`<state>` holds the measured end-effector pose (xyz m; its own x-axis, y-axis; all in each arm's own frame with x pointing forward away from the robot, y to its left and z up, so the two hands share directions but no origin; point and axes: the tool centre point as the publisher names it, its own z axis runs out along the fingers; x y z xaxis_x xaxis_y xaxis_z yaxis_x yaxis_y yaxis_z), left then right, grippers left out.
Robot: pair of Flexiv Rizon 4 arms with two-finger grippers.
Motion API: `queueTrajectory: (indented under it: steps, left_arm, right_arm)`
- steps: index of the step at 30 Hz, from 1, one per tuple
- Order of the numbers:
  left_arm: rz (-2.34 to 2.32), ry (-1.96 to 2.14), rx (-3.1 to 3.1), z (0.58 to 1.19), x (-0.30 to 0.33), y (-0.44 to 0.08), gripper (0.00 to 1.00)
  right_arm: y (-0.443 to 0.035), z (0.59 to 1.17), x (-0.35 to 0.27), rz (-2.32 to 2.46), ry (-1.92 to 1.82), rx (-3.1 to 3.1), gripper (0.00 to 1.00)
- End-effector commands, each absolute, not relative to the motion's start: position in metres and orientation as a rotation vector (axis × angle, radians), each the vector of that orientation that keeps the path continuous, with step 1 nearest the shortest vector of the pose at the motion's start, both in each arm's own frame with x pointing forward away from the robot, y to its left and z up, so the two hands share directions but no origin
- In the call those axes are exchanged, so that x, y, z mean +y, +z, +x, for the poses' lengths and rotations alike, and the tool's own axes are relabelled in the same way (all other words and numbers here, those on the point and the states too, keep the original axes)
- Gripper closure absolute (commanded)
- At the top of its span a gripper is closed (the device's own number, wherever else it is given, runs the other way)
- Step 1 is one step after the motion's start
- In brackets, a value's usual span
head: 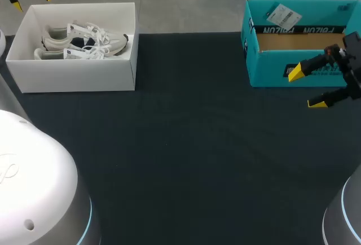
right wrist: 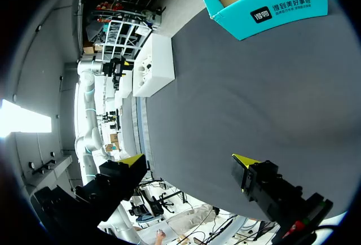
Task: Take the shoe out of the shoebox, open the shoe tongue, remove and reinsert the insole, then place the shoe into the shoebox
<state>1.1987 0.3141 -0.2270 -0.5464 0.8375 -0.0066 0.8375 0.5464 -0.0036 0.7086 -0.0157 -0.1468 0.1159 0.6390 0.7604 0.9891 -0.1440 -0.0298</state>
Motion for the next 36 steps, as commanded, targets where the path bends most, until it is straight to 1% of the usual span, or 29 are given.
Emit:
queueTrajectory:
  steps: [1,17,18,27,36]
  left_arm:
    - [1.47,0.032,2.769,1.187,0.311,-0.215,0.0]
    - [1.466,0.048,2.783,1.186,0.311,-0.214,0.0]
    - [1.527,0.027,2.762,1.186,0.311,-0.215,0.0]
    - [1.701,0.011,2.655,1.16,0.323,-0.222,0.0]
    - [1.857,-0.021,2.522,1.121,0.322,-0.234,0.0]
  right_arm:
    - [-0.148,0.708,-0.015,-1.851,-0.824,-1.576,0.0]
    - [-0.148,0.708,-0.015,-1.851,-0.824,-1.576,0.0]
    - [-0.148,0.708,-0.015,-1.851,-0.824,-1.576,0.0]
    - [-0.148,0.708,-0.015,-1.851,-0.824,-1.576,0.0]
    - [-0.148,0.708,-0.015,-1.851,-0.824,-1.576,0.0]
